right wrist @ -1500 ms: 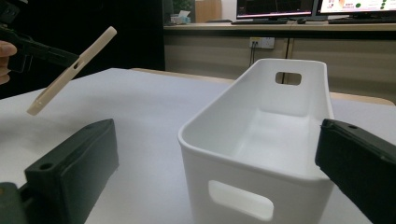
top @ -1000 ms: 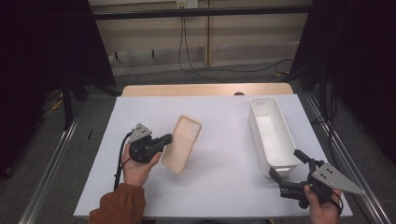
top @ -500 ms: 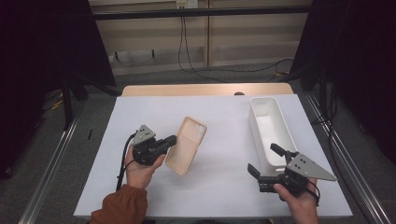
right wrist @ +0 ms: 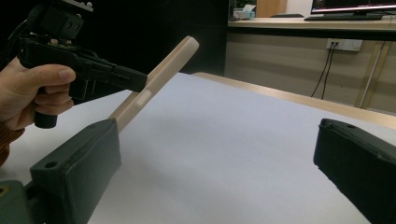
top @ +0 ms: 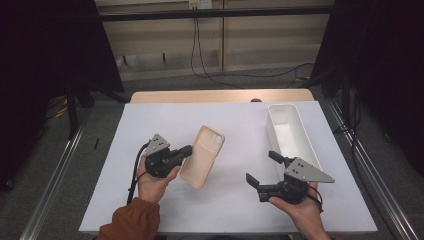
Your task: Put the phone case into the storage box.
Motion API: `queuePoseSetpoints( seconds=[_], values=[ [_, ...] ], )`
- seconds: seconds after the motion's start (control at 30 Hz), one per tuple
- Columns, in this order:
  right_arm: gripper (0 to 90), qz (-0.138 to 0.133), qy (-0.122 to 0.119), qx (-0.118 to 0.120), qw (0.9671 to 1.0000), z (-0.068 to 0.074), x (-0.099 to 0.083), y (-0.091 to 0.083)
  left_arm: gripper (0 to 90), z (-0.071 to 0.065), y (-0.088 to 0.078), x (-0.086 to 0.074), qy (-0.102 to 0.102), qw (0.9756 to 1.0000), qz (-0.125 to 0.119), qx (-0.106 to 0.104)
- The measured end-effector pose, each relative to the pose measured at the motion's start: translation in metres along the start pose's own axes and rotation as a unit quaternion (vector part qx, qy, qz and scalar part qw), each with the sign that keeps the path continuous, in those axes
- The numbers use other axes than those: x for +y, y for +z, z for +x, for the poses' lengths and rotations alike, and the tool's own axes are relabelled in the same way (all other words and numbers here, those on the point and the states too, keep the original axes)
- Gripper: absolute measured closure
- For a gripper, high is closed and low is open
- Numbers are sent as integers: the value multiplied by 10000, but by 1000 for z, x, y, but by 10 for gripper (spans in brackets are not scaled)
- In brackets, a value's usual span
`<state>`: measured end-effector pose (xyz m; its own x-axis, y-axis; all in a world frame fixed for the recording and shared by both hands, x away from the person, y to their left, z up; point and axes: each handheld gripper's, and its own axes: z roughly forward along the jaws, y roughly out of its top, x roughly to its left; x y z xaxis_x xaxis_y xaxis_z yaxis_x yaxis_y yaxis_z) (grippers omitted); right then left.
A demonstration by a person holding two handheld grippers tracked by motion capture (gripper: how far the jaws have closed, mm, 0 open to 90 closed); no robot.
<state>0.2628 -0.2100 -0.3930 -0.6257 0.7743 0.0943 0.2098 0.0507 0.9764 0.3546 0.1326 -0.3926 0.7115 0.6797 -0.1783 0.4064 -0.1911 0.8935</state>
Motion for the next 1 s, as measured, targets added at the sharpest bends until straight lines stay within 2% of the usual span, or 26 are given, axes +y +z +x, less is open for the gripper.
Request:
queuePoseSetpoints(
  seconds=[0.27, 0.43, 0.8, 0.83, 0.93, 1.0],
  values=[
    [54, 123, 46, 197, 9997, 2, 4, 21, 878, -5, 4, -1, 32, 10000, 26, -26],
    [73, 151, 82, 214, 9996, 1, 5, 24, 878, -7, 4, 0, 66, 10000, -36, -64],
    [103, 200, 113, 268, 9994, -1, 10, 36, 878, -13, 10, -1, 138, 9998, -15, -123],
    [133, 197, 104, 291, 9993, 0, 11, 38, 878, -13, 10, -1, 130, 9998, -17, -141],
    [136, 211, 121, 315, 9992, 0, 12, 41, 879, -13, 10, -1, 137, 9998, -29, -129],
    [170, 262, 124, 346, 9990, 1, 15, 44, 878, -13, 9, 0, 148, 9998, -41, -106]
  ],
)
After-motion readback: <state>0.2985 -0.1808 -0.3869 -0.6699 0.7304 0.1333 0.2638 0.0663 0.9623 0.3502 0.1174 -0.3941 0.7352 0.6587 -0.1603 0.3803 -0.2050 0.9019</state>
